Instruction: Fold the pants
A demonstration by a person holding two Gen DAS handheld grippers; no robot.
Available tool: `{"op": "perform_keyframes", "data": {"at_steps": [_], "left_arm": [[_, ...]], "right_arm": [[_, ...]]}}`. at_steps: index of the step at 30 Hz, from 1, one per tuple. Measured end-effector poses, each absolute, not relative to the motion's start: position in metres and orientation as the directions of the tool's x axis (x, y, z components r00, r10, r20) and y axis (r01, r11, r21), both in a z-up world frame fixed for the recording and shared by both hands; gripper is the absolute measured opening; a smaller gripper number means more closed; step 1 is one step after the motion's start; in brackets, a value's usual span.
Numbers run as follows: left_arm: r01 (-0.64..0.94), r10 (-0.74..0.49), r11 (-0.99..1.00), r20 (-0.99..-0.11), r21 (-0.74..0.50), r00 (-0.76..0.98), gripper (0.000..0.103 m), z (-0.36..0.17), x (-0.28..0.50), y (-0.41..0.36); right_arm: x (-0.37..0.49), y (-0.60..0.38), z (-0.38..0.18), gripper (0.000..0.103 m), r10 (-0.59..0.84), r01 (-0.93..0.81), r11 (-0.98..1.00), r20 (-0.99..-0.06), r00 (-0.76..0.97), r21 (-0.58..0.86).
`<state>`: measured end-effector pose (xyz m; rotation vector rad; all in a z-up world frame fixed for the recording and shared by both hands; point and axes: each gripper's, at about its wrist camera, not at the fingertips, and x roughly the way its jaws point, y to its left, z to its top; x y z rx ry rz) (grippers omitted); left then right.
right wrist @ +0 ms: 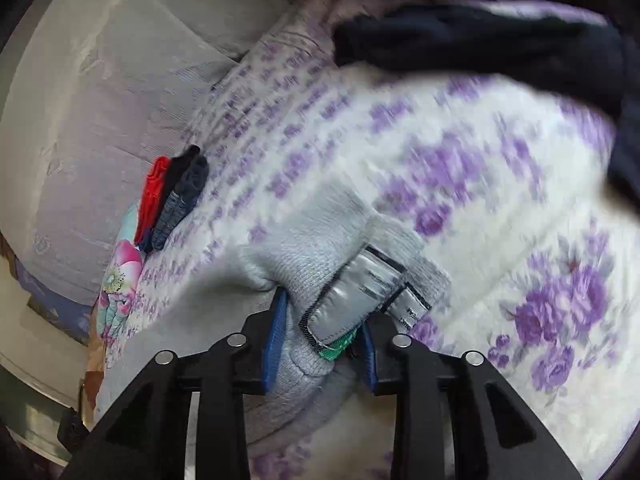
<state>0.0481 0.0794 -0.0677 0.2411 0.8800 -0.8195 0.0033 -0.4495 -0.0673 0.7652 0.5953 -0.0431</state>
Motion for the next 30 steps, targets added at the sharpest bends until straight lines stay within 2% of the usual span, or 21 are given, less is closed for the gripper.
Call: {"op": "perform_keyframes", "data": {"at_steps": [1,2,4,7,8,11,13,15,17,18,20,24,25,28,30], "left_arm": [[0.722,-0.525,0.682,-0.767,-0.118,0.370,0.093,-0.067,0.046,0.079],[0.719,-0.516,0.687,-0.768,-0.105,0.380,0.092,-0.064,0.044,0.080],[0.717,-0.533,0.690,-0.740,-0.099,0.411,0.092,-0.047,0.037,0.087],[0.698,-0.577,0.709,-0.650,-0.097,0.495,0.093,-0.007,0.032,0.103],[0.678,-0.569,0.730,-0.628,-0.088,0.531,0.096,0.003,0.034,0.107],[0.606,-0.499,0.792,-0.645,-0.069,0.579,0.097,0.004,0.052,0.116],[0.547,-0.454,0.830,-0.705,-0.112,0.544,0.097,-0.016,0.069,0.125],[0.495,-0.431,0.852,-0.764,-0.171,0.479,0.096,-0.047,0.076,0.139],[0.500,-0.386,0.861,-0.762,-0.095,0.520,0.096,-0.065,0.058,0.140],[0.511,-0.352,0.859,-0.760,-0.030,0.547,0.097,-0.063,0.048,0.135],[0.530,-0.289,0.845,-0.770,0.074,0.569,0.097,-0.059,0.035,0.126],[0.542,-0.319,0.840,-0.789,0.021,0.525,0.097,-0.035,0.039,0.133],[0.539,-0.350,0.842,-0.767,-0.005,0.538,0.097,-0.022,0.040,0.136],[0.539,-0.430,0.838,-0.710,-0.084,0.558,0.098,0.000,0.052,0.133],[0.550,-0.449,0.829,-0.704,-0.099,0.550,0.098,-0.006,0.065,0.121]], "right_arm": [[-0.004,-0.452,-0.065,0.034,0.180,0.237,0.711,-0.497,0.849,0.662],[-0.009,-0.451,-0.058,0.040,0.164,0.266,0.704,-0.516,0.841,0.659],[-0.023,-0.438,-0.032,0.048,0.067,0.314,0.745,-0.534,0.843,0.588],[-0.027,-0.396,0.009,0.048,0.011,0.244,0.872,-0.514,0.858,0.425],[-0.034,-0.376,0.020,0.048,0.006,0.198,0.911,-0.491,0.871,0.361],[-0.017,-0.322,0.032,0.047,0.096,0.027,0.965,-0.448,0.889,0.262],[0.004,-0.296,0.019,0.046,0.172,-0.056,0.969,-0.489,0.855,0.242],[0.020,-0.281,-0.017,0.046,0.169,-0.063,0.979,-0.602,0.780,0.193],[0.020,-0.282,-0.069,0.045,0.118,-0.019,0.990,-0.740,0.663,0.141],[0.000,-0.283,-0.074,0.044,0.143,-0.055,0.987,-0.673,0.726,0.150],[-0.013,-0.286,-0.069,0.044,0.146,-0.061,0.987,-0.682,0.717,0.146],[-0.008,-0.266,-0.042,0.047,0.061,-0.052,0.998,-0.752,0.656,0.035],[-0.005,-0.256,-0.032,0.048,0.086,-0.100,0.995,-0.734,0.674,0.026],[0.011,-0.221,0.007,0.066,0.228,-0.250,0.966,-0.652,0.723,0.060],[0.041,-0.198,0.024,0.070,0.361,-0.364,0.923,-0.616,0.700,0.128]]}}
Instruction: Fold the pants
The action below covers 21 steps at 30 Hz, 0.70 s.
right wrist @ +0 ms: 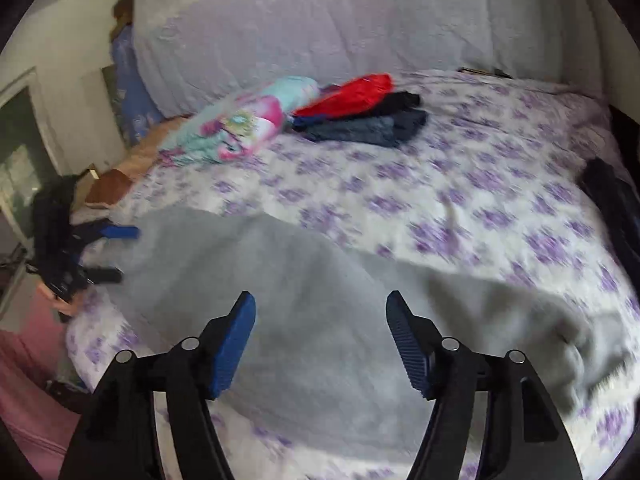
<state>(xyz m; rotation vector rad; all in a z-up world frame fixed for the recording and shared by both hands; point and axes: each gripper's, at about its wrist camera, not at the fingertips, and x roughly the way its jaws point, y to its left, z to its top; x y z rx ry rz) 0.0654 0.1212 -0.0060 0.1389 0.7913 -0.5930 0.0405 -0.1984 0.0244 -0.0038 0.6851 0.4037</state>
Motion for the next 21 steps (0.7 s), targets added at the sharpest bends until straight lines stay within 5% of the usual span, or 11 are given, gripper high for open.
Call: {"op": "perform_keyframes", "data": {"at_steps": [4,11,16,21], "left_arm": [[0.521,-0.398,0.845,-0.790,-0.118,0.466,0.098,-0.061,0.089,0.113],[0.560,-0.410,0.824,-0.775,-0.089,0.480,0.098,-0.062,0.081,0.112],[0.563,-0.419,0.821,-0.773,-0.098,0.477,0.098,-0.062,0.081,0.112],[0.565,-0.429,0.818,-0.770,-0.108,0.473,0.098,-0.062,0.081,0.113]], "right_arm": [[0.121,-0.164,0.024,0.071,0.490,-0.471,0.853,-0.650,0.580,0.223],[0.223,-0.129,-0.025,0.071,0.513,-0.540,0.787,-0.803,0.304,0.299],[0.203,-0.099,-0.027,0.072,0.563,-0.693,0.611,-0.826,0.040,0.383],[0.175,-0.085,-0.019,0.073,0.538,-0.830,0.473,-0.843,0.007,0.295]]}}
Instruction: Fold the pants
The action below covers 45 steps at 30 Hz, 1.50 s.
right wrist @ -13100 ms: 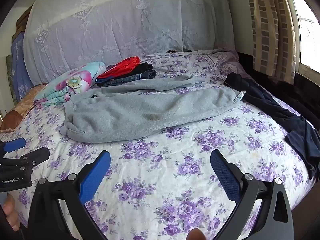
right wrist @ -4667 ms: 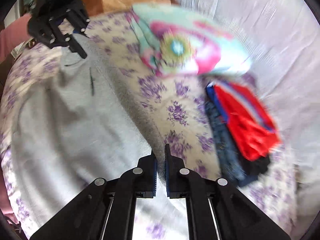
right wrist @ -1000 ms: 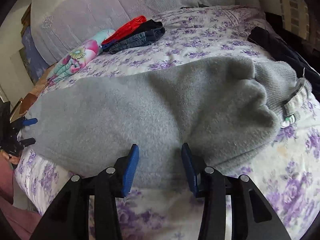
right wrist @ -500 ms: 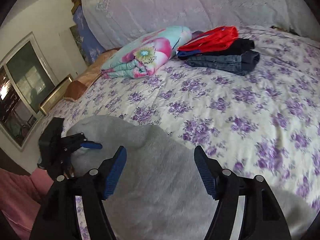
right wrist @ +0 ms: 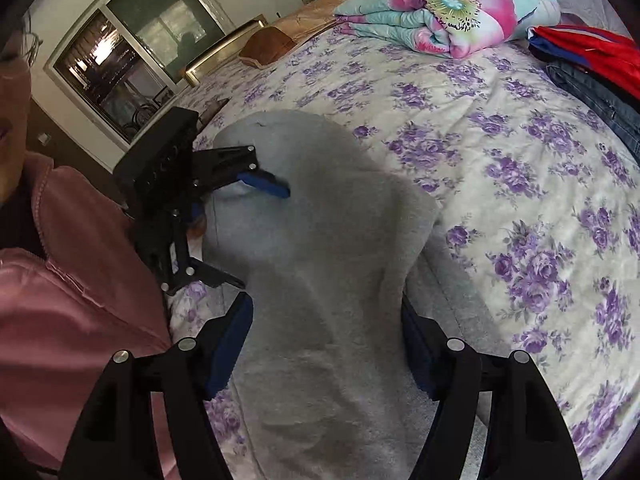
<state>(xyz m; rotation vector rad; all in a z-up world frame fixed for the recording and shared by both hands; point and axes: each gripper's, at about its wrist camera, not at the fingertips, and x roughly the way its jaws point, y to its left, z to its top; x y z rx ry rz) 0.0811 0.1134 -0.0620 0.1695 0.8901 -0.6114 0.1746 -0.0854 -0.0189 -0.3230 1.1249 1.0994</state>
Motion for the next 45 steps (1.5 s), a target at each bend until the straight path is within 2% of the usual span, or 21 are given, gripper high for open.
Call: {"op": "perform_keyframes", "data": {"at_steps": [4,5,8,11,14,16,20,21,22,24,27,31,34,35,37,39,40,42,43,44,45], "left_arm": [[0.567,-0.432,0.816,-0.769,-0.111,0.472,0.098,-0.062,0.082,0.114],[0.567,-0.432,0.816,-0.768,-0.111,0.472,0.098,-0.062,0.082,0.114],[0.566,-0.430,0.817,-0.769,-0.110,0.472,0.098,-0.063,0.081,0.114],[0.566,-0.429,0.817,-0.770,-0.109,0.472,0.098,-0.063,0.082,0.113],[0.565,-0.426,0.819,-0.771,-0.105,0.474,0.098,-0.063,0.082,0.112],[0.564,-0.423,0.819,-0.772,-0.103,0.475,0.098,-0.063,0.082,0.112],[0.565,-0.415,0.820,-0.775,-0.093,0.476,0.098,-0.064,0.084,0.111],[0.565,-0.411,0.820,-0.778,-0.089,0.475,0.098,-0.064,0.084,0.111],[0.565,-0.407,0.821,-0.781,-0.085,0.474,0.098,-0.064,0.085,0.111],[0.565,-0.399,0.822,-0.784,-0.075,0.476,0.098,-0.065,0.085,0.110],[0.563,-0.397,0.823,-0.783,-0.073,0.478,0.098,-0.064,0.084,0.111],[0.548,-0.430,0.833,-0.716,-0.080,0.549,0.098,-0.035,0.076,0.125],[0.570,-0.563,0.792,-0.619,-0.217,0.547,0.098,-0.001,0.076,0.141],[0.559,-0.578,0.788,-0.623,-0.257,0.528,0.098,-0.001,0.084,0.143],[0.437,-0.485,0.855,-0.730,-0.279,0.481,0.098,-0.027,0.112,0.153],[0.367,-0.406,0.896,-0.794,-0.249,0.452,0.089,-0.056,0.126,0.159],[0.388,-0.383,0.900,-0.786,-0.200,0.485,0.088,-0.055,0.118,0.156],[0.387,-0.326,0.914,-0.794,-0.125,0.513,0.092,-0.052,0.109,0.146],[0.388,-0.324,0.914,-0.788,-0.117,0.523,0.094,-0.053,0.107,0.142],[0.387,-0.322,0.915,-0.781,-0.112,0.535,0.097,-0.056,0.107,0.140],[0.385,-0.308,0.918,-0.782,-0.095,0.542,0.098,-0.057,0.106,0.137]], "right_arm": [[0.203,-0.088,-0.047,0.073,0.381,-0.765,0.606,-0.924,0.039,0.218],[0.205,-0.089,-0.052,0.075,0.398,-0.760,0.592,-0.917,-0.014,0.269],[0.196,-0.081,-0.047,0.075,0.475,-0.791,0.463,-0.865,-0.161,0.401],[0.191,-0.075,-0.034,0.075,0.587,-0.799,0.304,-0.763,-0.271,0.519],[0.206,-0.062,-0.051,0.078,0.661,-0.744,0.270,-0.679,-0.319,0.612],[0.218,-0.053,-0.066,0.077,0.682,-0.720,0.319,-0.677,-0.277,0.616],[0.244,-0.077,-0.052,0.055,0.755,-0.725,0.446,-0.655,-0.010,0.525],[0.249,-0.089,-0.052,0.055,0.766,-0.698,0.469,-0.643,0.016,0.541],[0.251,-0.099,-0.051,0.063,0.733,-0.676,0.549,-0.672,0.107,0.492],[0.249,-0.122,-0.046,0.064,0.662,-0.619,0.672,-0.706,0.253,0.408],[0.231,-0.153,-0.025,0.064,0.635,-0.551,0.740,-0.668,0.387,0.384],[0.178,-0.140,-0.003,0.062,0.749,-0.628,0.641,-0.541,0.383,0.442],[0.142,-0.117,-0.008,0.062,0.763,-0.687,0.597,-0.557,0.328,0.414],[0.129,-0.109,-0.016,0.061,0.742,-0.691,0.610,-0.586,0.326,0.389],[0.122,-0.094,-0.039,0.061,0.618,-0.655,0.704,-0.693,0.372,0.276],[0.114,-0.116,-0.057,0.048,0.403,-0.559,0.825,-0.780,0.479,0.083],[0.106,-0.140,-0.052,0.042,0.402,-0.526,0.845,-0.763,0.507,0.095],[0.086,-0.188,-0.027,0.050,0.384,-0.404,0.903,-0.698,0.605,0.147],[0.071,-0.215,-0.009,0.060,0.347,-0.333,0.931,-0.645,0.681,0.150],[0.057,-0.238,0.003,0.068,0.275,-0.248,0.960,-0.595,0.756,0.128],[0.046,-0.262,0.012,0.070,0.168,-0.135,0.986,-0.548,0.819,0.100]]}}
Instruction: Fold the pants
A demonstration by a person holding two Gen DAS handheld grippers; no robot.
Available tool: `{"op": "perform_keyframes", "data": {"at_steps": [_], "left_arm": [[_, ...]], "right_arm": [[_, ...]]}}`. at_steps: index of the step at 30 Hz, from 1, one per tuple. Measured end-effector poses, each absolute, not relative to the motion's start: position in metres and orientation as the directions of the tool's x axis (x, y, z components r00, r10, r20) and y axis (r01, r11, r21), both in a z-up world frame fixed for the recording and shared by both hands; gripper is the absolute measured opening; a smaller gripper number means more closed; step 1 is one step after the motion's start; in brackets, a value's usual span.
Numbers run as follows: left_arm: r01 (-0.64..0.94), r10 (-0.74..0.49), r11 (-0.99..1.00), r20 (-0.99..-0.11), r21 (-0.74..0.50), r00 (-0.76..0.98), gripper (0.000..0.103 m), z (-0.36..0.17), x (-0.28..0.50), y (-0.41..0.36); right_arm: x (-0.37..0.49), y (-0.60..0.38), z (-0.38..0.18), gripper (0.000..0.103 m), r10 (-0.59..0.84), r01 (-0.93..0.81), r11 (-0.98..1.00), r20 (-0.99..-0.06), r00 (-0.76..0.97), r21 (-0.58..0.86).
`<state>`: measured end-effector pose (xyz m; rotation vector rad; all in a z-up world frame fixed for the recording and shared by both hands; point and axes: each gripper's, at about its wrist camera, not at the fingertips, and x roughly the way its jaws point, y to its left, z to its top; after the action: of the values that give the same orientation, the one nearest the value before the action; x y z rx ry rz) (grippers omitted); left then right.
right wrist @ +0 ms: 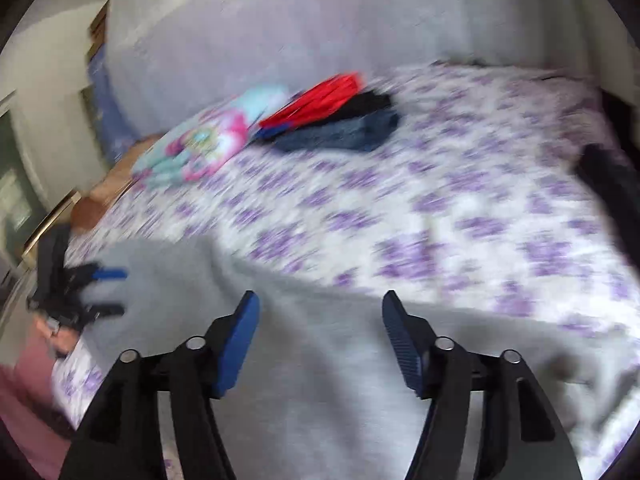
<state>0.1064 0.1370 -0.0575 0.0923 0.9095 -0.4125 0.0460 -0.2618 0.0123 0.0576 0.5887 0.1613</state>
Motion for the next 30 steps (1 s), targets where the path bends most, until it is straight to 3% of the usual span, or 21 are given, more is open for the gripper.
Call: {"op": "perform_keyframes", "data": {"at_steps": [3,5,6,8,9,10,11,13,15,16,18,20,21,22,23,26,30], "left_arm": [[0.384,-0.305,0.919,-0.778,-0.090,0.549,0.098,-0.057,0.108,0.136],[0.383,-0.313,0.918,-0.773,-0.098,0.551,0.098,-0.056,0.108,0.138],[0.383,-0.311,0.919,-0.772,-0.096,0.554,0.098,-0.058,0.109,0.140],[0.383,-0.306,0.920,-0.771,-0.087,0.559,0.098,-0.059,0.106,0.140],[0.383,-0.304,0.920,-0.770,-0.084,0.561,0.098,-0.059,0.104,0.140],[0.383,-0.304,0.920,-0.768,-0.083,0.563,0.098,-0.059,0.103,0.140],[0.384,-0.305,0.920,-0.767,-0.084,0.565,0.098,-0.059,0.103,0.140],[0.384,-0.309,0.919,-0.763,-0.087,0.567,0.098,-0.059,0.101,0.141],[0.383,-0.306,0.920,-0.762,-0.083,0.571,0.098,-0.059,0.101,0.140],[0.383,-0.302,0.920,-0.762,-0.077,0.573,0.098,-0.059,0.100,0.139],[0.382,-0.289,0.922,-0.764,-0.061,0.577,0.098,-0.060,0.100,0.137],[0.382,-0.283,0.923,-0.766,-0.053,0.577,0.098,-0.060,0.099,0.136],[0.385,-0.282,0.922,-0.766,-0.050,0.577,0.098,-0.060,0.099,0.136],[0.388,-0.280,0.921,-0.768,-0.044,0.576,0.098,-0.060,0.099,0.136],[0.390,-0.278,0.920,-0.771,-0.042,0.573,0.098,-0.059,0.098,0.136],[0.376,-0.264,0.926,-0.777,-0.038,0.572,0.098,-0.048,0.092,0.136],[0.439,-0.426,0.882,-0.693,-0.174,0.581,0.098,-0.010,0.076,0.120]], "right_arm": [[0.013,-0.324,0.025,0.075,-0.183,0.226,0.974,-0.471,0.863,0.035],[0.001,-0.357,0.019,0.078,-0.340,0.382,0.924,-0.496,0.799,-0.018],[0.000,-0.365,0.012,0.078,-0.369,0.420,0.907,-0.523,0.769,-0.023],[0.008,-0.374,-0.008,0.077,-0.288,0.379,0.925,-0.615,0.734,0.019],[0.012,-0.375,-0.015,0.071,-0.251,0.353,0.935,-0.643,0.723,0.032],[0.017,-0.370,-0.019,0.045,-0.239,0.329,0.944,-0.644,0.727,0.020],[0.023,-0.360,-0.018,0.031,-0.249,0.305,0.952,-0.637,0.729,-0.022],[0.020,-0.353,-0.003,0.020,-0.270,0.294,0.954,-0.568,0.777,-0.050],[0.005,-0.357,0.013,0.019,-0.282,0.312,0.950,-0.474,0.834,-0.017],[-0.001,-0.360,0.015,0.020,-0.297,0.323,0.946,-0.444,0.846,-0.018],[0.007,-0.363,-0.007,0.025,-0.337,0.348,0.935,-0.474,0.813,-0.069],[0.021,-0.371,-0.044,0.045,-0.379,0.367,0.919,-0.573,0.727,-0.143],[0.017,-0.374,-0.047,0.051,-0.385,0.385,0.914,-0.568,0.728,-0.126],[0.008,-0.378,-0.038,0.068,-0.406,0.421,0.900,-0.564,0.719,-0.111],[0.001,-0.381,-0.030,0.072,-0.415,0.444,0.891,-0.565,0.713,-0.094],[-0.020,-0.367,0.000,0.072,-0.380,0.434,0.901,-0.517,0.767,-0.018],[-0.016,-0.314,0.036,0.072,-0.354,0.330,0.935,-0.388,0.851,-0.131]]}}
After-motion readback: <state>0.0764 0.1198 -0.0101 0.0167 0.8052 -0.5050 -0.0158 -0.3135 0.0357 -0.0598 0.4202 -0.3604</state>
